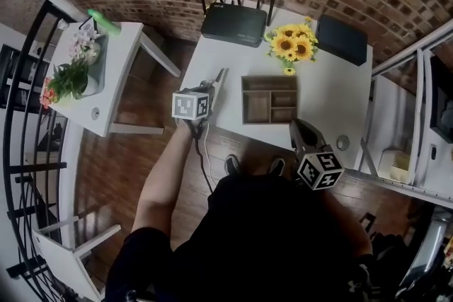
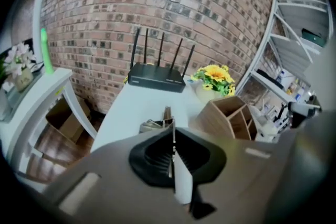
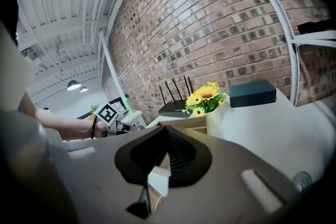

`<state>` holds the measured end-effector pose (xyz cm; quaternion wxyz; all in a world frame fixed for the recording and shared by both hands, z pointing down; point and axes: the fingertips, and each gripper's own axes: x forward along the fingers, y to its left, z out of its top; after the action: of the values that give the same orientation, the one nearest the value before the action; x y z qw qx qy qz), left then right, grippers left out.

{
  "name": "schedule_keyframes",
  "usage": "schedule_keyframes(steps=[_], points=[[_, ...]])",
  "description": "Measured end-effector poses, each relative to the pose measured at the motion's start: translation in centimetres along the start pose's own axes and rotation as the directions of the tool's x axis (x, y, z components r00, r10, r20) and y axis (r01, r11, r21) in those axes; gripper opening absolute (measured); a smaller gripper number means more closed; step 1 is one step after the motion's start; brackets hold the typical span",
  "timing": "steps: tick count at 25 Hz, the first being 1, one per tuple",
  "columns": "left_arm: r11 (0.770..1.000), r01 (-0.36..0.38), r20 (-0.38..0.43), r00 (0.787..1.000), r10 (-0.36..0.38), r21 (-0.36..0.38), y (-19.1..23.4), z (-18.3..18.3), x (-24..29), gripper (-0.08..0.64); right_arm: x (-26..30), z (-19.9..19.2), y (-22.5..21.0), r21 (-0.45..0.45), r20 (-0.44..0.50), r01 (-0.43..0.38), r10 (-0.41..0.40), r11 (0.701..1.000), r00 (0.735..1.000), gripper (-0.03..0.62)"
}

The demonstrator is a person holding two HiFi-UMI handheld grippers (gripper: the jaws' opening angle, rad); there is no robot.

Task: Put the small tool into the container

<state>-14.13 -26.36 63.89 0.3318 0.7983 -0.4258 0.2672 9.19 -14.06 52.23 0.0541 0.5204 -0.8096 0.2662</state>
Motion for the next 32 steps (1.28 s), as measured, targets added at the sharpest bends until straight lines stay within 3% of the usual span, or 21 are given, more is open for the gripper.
schedule_keyframes(steps=[4, 9, 13, 16, 20, 24, 29, 32], points=[[0.988, -0.018, 0.054, 0.999, 0.010, 0.150, -1.5, 2.2, -2.4, 0.008, 0.5, -0.3, 1.0, -0.004, -0.009, -0.030, 0.030, 1.000, 1.000, 0.011], [0.962, -0.037, 0.129, 0.992, 0.001, 0.272, -4.3, 5.4, -4.8, 0.008, 0.6, -0.6, 1.5, 0.009, -0.009, -0.040, 0.040, 0.999, 0.999, 0.011], [0.897, -0.058, 0.157, 0.988, -0.013, 0.438, -6.5, 6.9, -5.0, 0.008, 0.4, -0.9, 1.8, 0.016, -0.005, -0.043, 0.044, 0.999, 0.999, 0.011], [0.851, -0.056, 0.162, 0.986, -0.034, 0.522, -8.6, 7.9, -5.3, 0.008, -0.1, -1.0, 1.8, 0.019, 0.001, -0.040, 0.040, 0.999, 0.999, 0.011], [0.773, -0.049, 0.153, 0.986, -0.063, 0.633, -11.2, 8.6, -5.2, 0.008, -0.9, -0.9, 1.5, 0.028, 0.014, -0.022, 0.021, 0.999, 1.000, 0.011], [0.713, -0.018, 0.134, 0.985, -0.108, 0.701, -13.5, 9.0, -4.6, 0.008, -1.7, -1.0, 0.9, 0.039, 0.024, -0.001, 0.000, 0.999, 1.000, 0.011], [0.662, 0.005, 0.114, 0.984, -0.136, 0.749, -15.5, 9.1, -3.8, 0.008, -2.8, -1.1, 0.0, 0.053, 0.034, 0.026, -0.027, 0.998, 0.999, 0.011], [0.602, 0.028, 0.085, 0.984, -0.159, 0.798, -17.1, 8.8, -3.1, 0.008, -3.8, -1.3, -0.8, 0.065, 0.043, 0.053, -0.056, 0.996, 0.997, 0.011]])
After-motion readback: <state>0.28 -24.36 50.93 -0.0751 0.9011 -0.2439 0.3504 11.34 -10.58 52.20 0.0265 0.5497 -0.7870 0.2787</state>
